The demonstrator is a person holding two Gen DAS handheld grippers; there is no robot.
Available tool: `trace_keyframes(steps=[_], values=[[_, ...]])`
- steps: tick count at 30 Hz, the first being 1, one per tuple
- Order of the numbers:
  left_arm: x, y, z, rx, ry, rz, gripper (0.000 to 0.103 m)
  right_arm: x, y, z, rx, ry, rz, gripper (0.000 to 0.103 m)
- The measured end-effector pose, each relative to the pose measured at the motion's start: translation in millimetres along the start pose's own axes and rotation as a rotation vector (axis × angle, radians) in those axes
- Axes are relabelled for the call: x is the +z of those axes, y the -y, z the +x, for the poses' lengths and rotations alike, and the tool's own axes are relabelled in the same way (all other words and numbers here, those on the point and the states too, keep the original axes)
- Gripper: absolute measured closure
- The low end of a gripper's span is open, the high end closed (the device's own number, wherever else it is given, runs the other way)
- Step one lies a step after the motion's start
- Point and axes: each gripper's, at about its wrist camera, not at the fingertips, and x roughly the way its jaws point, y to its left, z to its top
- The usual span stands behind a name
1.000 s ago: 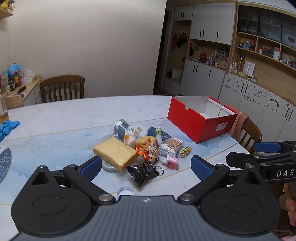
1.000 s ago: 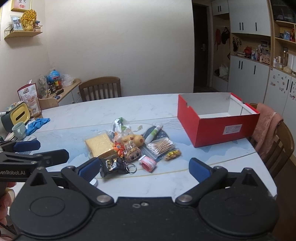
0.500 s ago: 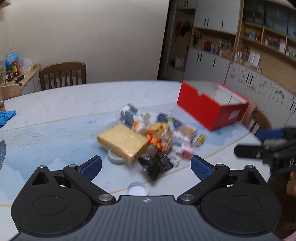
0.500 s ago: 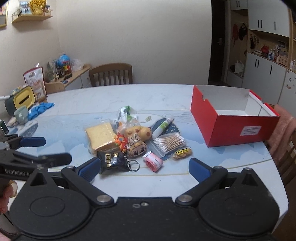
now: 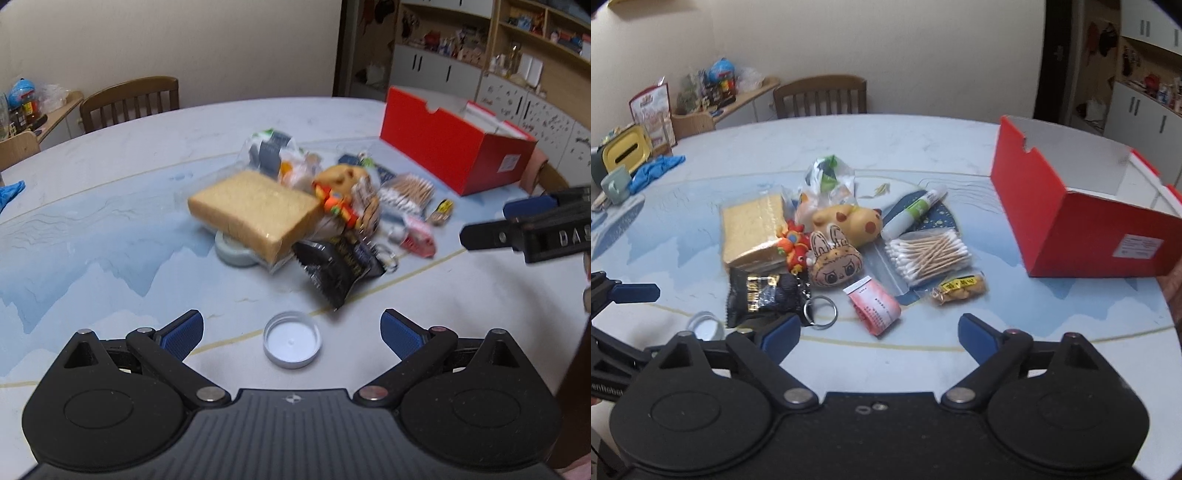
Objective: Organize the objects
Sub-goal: 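Lower the left gripper onto the white bottle cap while the right gripper reaches for the pink tube box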
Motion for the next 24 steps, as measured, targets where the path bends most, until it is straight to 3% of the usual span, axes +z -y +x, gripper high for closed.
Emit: trace_keyframes(steps=[4, 12, 14, 18, 24], values=[[-3.7, 4.8, 11.8, 0.049, -0.014, 0.021, 0.001, 4.5, 7.1, 22.6, 0.017, -0.042, -0.016, 0.019], [-6.9, 10.0, 24.8, 0.062, -0.045, 0.025, 0.009, 7.2, 11.8, 48.8, 0.051, -0.102, -0.045, 0.029], [-6.8, 10.9, 27.5, 0.059, -0.056, 0.017, 0.02, 8.8, 12.4, 53.0, 0.062, -0.11, -0.048, 0.032], [-6.2, 12.1, 28.5, 0.065, -0.058, 0.008, 0.023, 10.8, 13.5, 58.6, 0.083, -0.12, -0.051, 0.04], [-5.6, 16.3, 25.2, 0.065, -0.056, 0.001, 0.044, 10.7, 12.5, 63.1, 0.104, -0.135, -0.062, 0.053]])
